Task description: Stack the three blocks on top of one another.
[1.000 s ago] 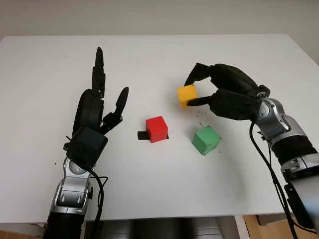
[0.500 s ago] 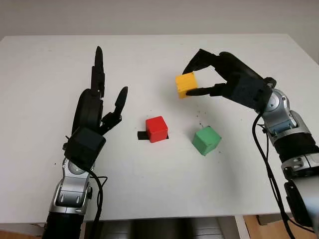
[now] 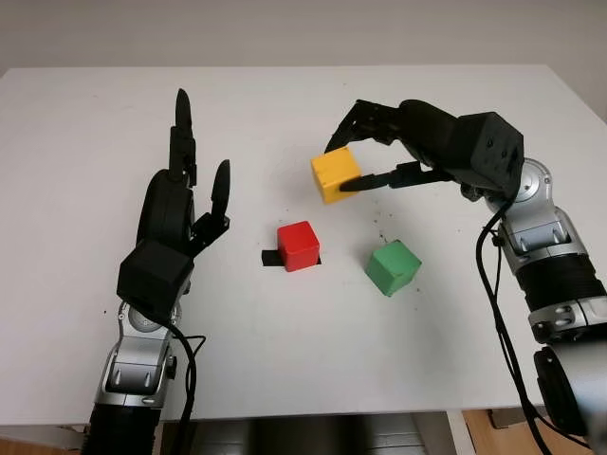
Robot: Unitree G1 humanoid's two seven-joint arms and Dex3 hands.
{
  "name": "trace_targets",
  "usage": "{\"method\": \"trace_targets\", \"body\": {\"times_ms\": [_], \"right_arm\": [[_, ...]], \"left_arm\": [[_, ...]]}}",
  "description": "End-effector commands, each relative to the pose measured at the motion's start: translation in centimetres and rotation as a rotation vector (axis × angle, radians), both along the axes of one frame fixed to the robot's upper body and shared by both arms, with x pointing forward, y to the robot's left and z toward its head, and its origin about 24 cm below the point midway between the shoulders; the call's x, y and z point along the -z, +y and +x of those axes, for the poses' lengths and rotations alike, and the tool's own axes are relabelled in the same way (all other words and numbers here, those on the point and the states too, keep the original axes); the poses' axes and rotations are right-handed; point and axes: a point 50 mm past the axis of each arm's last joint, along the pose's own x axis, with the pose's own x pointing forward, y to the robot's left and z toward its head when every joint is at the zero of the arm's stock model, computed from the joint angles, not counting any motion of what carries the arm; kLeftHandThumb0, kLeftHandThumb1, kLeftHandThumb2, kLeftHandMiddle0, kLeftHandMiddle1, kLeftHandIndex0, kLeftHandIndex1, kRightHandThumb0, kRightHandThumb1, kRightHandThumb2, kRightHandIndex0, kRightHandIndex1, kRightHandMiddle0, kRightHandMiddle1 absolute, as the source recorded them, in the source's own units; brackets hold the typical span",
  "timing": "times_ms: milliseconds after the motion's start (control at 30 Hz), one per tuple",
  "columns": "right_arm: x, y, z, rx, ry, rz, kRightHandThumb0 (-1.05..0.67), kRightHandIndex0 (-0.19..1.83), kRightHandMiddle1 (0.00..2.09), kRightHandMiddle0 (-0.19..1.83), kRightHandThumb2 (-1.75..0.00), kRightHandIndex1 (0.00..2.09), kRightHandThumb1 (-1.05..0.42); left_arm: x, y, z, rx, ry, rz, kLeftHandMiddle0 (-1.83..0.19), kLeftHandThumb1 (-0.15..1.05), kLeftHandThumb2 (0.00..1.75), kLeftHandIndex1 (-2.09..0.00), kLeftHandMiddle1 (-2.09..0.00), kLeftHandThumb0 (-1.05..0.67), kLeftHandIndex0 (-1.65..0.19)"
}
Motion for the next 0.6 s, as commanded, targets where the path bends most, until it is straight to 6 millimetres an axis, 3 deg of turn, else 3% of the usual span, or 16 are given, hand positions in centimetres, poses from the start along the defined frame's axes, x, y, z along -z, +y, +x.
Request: {"method": "trace_targets", "body": {"times_ms": [0,567], "right_arm": [[-0.2,0.4,-0.3,-0.023,-0.008,0.017,-0.56,0.21,1.49,0.41,-0.05,0.41,-0.99],[1.3,2.6,-0.9,-0.118,0.087,0.02,-0.6,0.21,1.55,0.42,-0.06,0.39,-0.99]], "left_arm": [[-0.4,0.1,0.1,-0.006,-0.022,-0.007,0.19,1.05,0.73,0.0,-0.03,-0.8,0.19],[-0.2,0.1,-0.1,-0.012,-0.024,-0.005,0.19,1.05,0.72,0.0,-0.04,-0.78,0.19]]}}
